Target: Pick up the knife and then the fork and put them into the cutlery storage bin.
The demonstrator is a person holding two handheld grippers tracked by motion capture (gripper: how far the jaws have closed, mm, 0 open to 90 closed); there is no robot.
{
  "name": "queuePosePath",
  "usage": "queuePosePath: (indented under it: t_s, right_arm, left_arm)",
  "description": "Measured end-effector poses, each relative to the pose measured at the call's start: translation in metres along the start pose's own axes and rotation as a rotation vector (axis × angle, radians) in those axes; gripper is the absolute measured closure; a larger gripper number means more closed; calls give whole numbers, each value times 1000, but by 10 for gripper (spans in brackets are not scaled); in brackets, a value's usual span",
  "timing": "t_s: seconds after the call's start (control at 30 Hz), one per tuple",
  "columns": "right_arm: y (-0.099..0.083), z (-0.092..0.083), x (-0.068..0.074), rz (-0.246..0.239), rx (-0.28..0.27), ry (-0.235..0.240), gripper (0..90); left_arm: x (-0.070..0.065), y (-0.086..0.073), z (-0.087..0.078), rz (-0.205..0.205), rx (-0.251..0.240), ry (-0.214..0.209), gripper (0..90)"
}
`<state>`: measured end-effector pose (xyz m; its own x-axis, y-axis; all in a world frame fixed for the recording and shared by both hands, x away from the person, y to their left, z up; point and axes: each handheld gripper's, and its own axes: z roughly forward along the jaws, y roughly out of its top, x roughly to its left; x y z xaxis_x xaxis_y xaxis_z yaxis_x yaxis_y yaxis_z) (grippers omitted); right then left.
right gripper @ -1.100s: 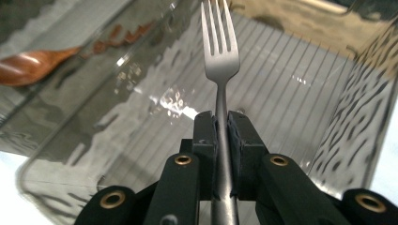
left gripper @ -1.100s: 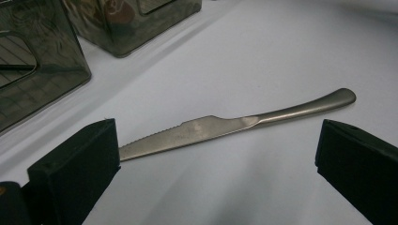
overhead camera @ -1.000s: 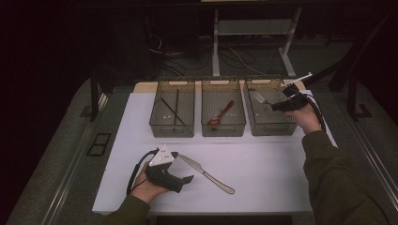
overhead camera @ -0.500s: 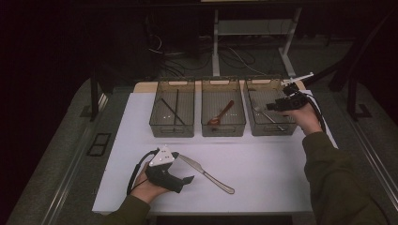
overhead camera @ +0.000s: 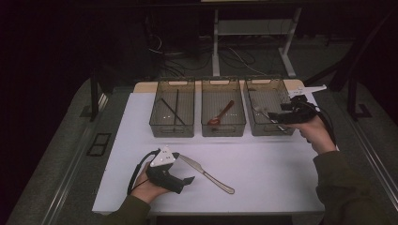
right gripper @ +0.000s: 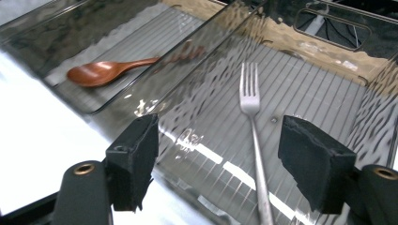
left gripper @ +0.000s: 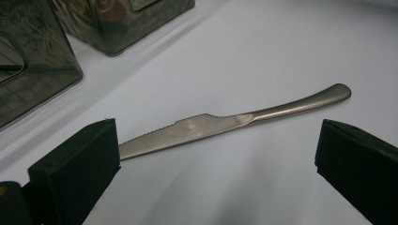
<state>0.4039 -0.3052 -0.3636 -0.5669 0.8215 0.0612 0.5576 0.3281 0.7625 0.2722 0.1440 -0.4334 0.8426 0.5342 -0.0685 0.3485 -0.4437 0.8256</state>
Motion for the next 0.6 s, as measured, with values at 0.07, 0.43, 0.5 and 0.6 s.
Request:
queuePosePath:
  t_s: [0.07, 0.43, 0.5, 0.6]
  right_arm:
    - [-6, -6, 6, -7, -8, 6, 274]
    - [-53, -35, 38, 42, -104, 132, 210]
    - [-63, -36, 45, 31, -115, 135, 198]
    - [-76, -39, 53, 23, -118, 146, 187]
  left_arm:
    - [0, 0, 0, -2, -3, -1, 0]
    - [1, 1, 0, -2, 11, -4, 15]
    - [0, 2, 0, -6, 10, -3, 27]
    - [-1, 3, -1, -1, 12, -6, 60]
